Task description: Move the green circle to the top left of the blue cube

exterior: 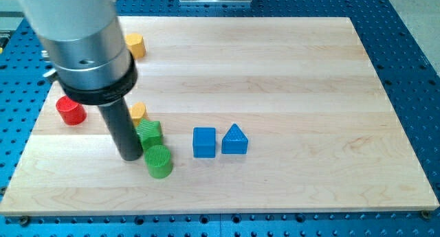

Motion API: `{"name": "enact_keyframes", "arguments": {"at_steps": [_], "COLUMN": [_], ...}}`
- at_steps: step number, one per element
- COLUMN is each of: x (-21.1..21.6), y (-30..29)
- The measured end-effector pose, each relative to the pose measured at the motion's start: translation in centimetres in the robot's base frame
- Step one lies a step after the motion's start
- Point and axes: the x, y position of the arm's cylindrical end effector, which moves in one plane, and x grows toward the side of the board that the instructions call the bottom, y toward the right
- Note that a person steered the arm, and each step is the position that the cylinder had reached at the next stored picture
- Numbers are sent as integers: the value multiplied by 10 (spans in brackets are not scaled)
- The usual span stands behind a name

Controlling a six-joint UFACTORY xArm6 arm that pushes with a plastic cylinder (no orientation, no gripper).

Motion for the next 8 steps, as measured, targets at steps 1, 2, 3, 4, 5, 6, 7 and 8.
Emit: {"name": "enact_keyframes", "arguments": {"at_steps": [1, 2, 3, 4, 5, 6, 7, 8], "x": [0, 0, 13, 65, 58, 26, 27, 25], "y": [6, 46, 17, 18, 66, 80, 53, 30]}}
